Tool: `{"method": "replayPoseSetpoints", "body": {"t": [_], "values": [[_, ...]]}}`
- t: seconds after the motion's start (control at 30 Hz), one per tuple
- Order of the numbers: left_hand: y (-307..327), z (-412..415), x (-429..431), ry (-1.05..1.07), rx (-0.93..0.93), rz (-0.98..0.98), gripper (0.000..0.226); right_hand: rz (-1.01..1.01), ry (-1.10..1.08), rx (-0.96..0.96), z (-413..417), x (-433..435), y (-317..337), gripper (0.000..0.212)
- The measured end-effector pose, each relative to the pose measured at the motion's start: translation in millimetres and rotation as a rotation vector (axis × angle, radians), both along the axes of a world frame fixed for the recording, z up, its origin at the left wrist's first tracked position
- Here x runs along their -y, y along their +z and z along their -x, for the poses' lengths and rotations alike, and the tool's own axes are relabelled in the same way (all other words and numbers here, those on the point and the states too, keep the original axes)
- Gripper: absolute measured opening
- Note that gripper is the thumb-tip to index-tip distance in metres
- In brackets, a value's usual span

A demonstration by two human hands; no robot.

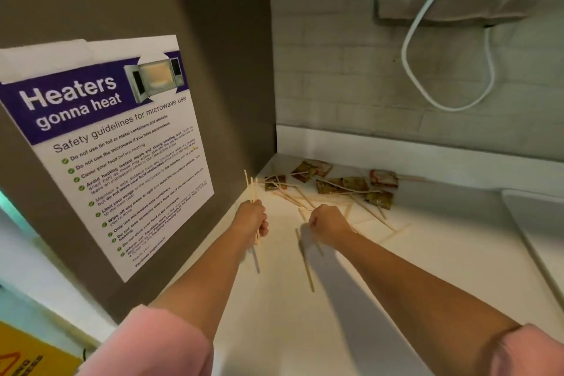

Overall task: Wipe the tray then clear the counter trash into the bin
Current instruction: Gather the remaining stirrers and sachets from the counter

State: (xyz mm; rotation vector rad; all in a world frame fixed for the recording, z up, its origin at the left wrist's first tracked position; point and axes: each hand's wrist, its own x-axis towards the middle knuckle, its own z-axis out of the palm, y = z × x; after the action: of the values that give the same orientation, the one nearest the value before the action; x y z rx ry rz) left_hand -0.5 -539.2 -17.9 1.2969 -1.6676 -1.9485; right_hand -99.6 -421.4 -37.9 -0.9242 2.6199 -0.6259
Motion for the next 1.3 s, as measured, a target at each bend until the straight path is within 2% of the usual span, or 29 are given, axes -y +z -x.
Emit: {"method": "replayPoseSetpoints", "body": {"t": [0.13,0.23,0.43,0.57,0.67,0.73,0.83,0.97,1.1,1.2,1.3], "values": [[3.6,10.6,-7.1,-0.085,0.039,-0.035,0.025,-0.06,-0.082,-0.049,9.6,-10.2,-13.7,0.017],[5.4,18.1,-8.9,-0.163,0.054,-0.021,0.025,-0.072,-0.105,-0.073,5.1,-6.1,-19.6,0.004],[-3.2,26.8,-1.7,-0.208,0.137,0.018,0.022,-0.091,-0.064,-0.061,3.2,0.3,-21.5,0.019],[-6.2,26.9,-3.1,-0.281,0.141,0.064,0.032,-0.132,-0.03,-0.018,-2.5,2.4,-14.1,0.019],[-11.9,30.3,3.2,-0.23,0.151,0.056,0.021,-0.225,0.012,0.009,-7.6,4.0,-0.8,0.023],[-15.2,30.4,7.2,-0.221,0.154,0.065,0.029,-0.318,0.066,0.044,-11.3,2.2,9.0,0.007],[-17.4,29.8,11.2,-0.241,0.167,0.079,0.033,-0.403,0.124,0.108,-15.7,-0.7,15.2,0.024],[-22.1,31.4,13.6,-0.245,0.192,0.114,0.034,-0.416,0.113,0.158,-21.6,0.7,16.5,0.031],[-24.3,36.7,13.7,-0.267,0.207,0.12,0.035,-0.527,0.233,0.02,-31.9,7.8,20.0,0.025],[-23.9,41.0,13.4,-0.265,0.206,0.123,0.035,-0.563,0.245,0.008,-31.1,8.5,17.9,0.025],[-24.2,42.2,14.1,-0.272,0.192,0.126,0.037,-0.517,0.26,0.029,-32.0,6.9,17.3,0.01]]}}
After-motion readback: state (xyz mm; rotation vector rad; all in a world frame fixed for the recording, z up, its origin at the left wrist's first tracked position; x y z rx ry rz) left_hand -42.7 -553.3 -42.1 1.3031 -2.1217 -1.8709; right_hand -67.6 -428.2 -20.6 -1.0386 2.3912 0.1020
